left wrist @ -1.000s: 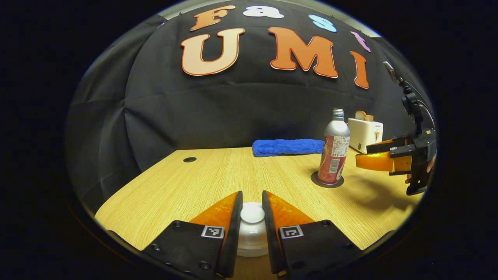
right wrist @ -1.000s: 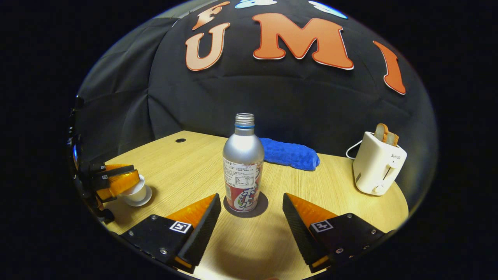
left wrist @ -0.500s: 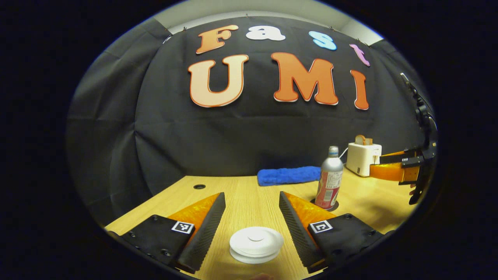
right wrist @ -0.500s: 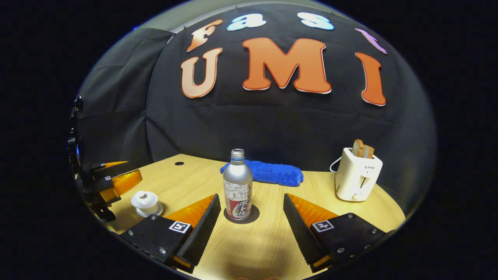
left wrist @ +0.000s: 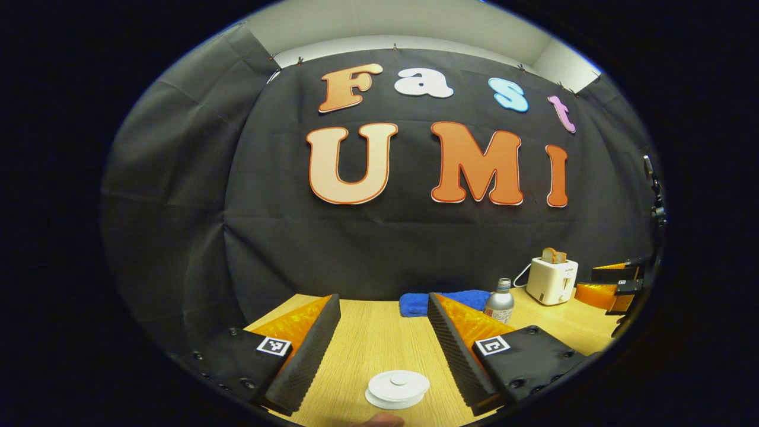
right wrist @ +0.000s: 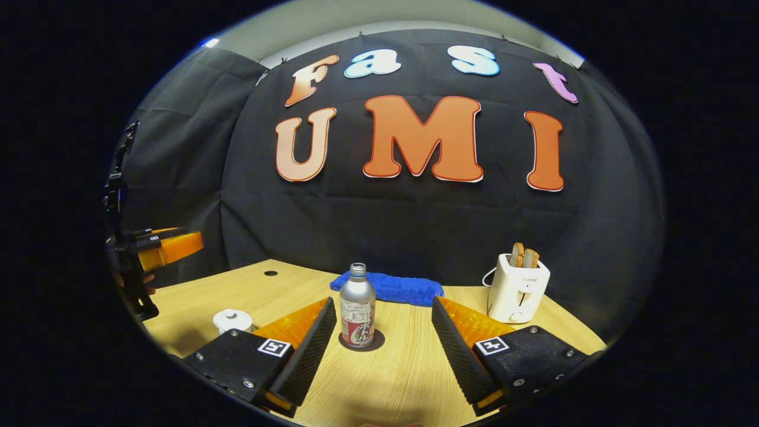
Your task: Open the teacup lid with one hand, grasp the water bottle and pour water into the teacup with the other hand; after pouring, place the water bottle on the coaster and then close the teacup lid.
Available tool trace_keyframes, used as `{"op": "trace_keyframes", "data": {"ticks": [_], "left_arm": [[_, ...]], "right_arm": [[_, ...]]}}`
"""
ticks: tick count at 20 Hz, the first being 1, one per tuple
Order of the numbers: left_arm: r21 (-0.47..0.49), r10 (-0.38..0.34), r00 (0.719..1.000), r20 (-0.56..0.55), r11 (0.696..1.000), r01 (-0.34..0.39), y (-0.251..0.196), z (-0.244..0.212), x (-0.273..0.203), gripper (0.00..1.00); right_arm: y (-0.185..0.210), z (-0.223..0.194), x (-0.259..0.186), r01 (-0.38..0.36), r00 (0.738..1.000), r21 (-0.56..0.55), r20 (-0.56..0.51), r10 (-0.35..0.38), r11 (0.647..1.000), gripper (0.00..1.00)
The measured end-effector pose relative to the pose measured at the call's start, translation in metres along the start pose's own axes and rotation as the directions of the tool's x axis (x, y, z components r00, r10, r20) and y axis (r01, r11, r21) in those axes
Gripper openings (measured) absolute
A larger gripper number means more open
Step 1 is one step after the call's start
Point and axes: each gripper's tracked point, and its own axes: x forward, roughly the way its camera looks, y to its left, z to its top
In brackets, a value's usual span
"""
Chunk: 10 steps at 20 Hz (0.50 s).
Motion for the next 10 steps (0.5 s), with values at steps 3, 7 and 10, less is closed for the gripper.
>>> {"op": "trace_keyframes", "data": {"ticks": [3,7,10], "left_arm": [[0.001,-0.015,1.0,-0.007,1.0,0.015,-0.011,0.001,-0.003,1.0],[-0.012,-0.03,0.999,-0.014,0.999,0.029,-0.025,-0.003,-0.001,1.0],[-0.004,-0.041,0.999,-0.021,0.999,0.04,-0.037,-0.009,-0.001,0.98]], "right_arm": [[0.0,0.003,-0.004,0.011,1.0,-0.016,0.018,-0.011,1.0,0.97],[0.004,0.005,-0.008,0.006,0.999,-0.029,0.036,-0.005,1.0,0.97],[0.002,0.004,-0.008,0.008,0.999,-0.026,0.042,-0.007,1.0,0.97]]}}
